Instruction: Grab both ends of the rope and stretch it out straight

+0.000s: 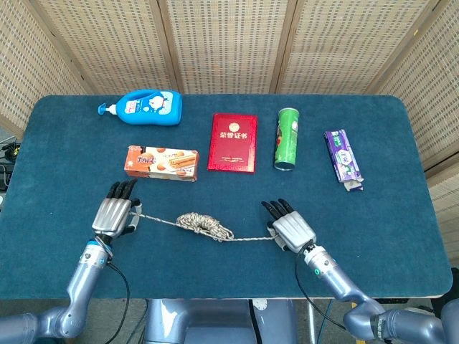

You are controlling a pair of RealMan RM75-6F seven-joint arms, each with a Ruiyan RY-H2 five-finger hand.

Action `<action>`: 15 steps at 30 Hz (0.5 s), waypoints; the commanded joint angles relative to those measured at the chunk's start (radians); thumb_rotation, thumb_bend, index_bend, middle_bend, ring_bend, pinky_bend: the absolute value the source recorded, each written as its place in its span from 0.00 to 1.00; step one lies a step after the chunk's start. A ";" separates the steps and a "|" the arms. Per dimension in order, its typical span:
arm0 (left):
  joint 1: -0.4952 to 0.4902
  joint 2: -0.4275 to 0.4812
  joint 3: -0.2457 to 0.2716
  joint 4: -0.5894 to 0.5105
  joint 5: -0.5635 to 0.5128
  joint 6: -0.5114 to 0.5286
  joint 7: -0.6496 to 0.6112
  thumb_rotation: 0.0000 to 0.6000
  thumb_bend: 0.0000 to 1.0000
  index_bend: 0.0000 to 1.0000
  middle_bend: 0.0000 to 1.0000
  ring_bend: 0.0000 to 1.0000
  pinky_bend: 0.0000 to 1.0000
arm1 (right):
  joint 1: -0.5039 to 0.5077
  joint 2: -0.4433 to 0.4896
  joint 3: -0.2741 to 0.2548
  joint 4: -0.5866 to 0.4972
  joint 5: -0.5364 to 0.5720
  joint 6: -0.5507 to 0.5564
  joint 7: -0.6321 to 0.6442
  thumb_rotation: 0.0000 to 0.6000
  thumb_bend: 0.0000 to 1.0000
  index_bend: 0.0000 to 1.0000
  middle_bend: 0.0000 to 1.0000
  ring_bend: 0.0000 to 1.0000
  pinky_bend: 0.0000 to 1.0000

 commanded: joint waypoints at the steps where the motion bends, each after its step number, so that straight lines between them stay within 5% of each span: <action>1: 0.016 0.034 0.007 0.007 0.024 0.000 -0.035 1.00 0.49 0.71 0.00 0.00 0.00 | -0.015 0.034 0.004 -0.001 0.004 0.019 0.019 1.00 0.41 0.61 0.00 0.00 0.00; 15: 0.058 0.090 0.009 0.054 0.054 -0.012 -0.147 1.00 0.49 0.71 0.00 0.00 0.00 | -0.080 0.171 -0.002 0.017 -0.014 0.092 0.121 1.00 0.41 0.61 0.00 0.00 0.00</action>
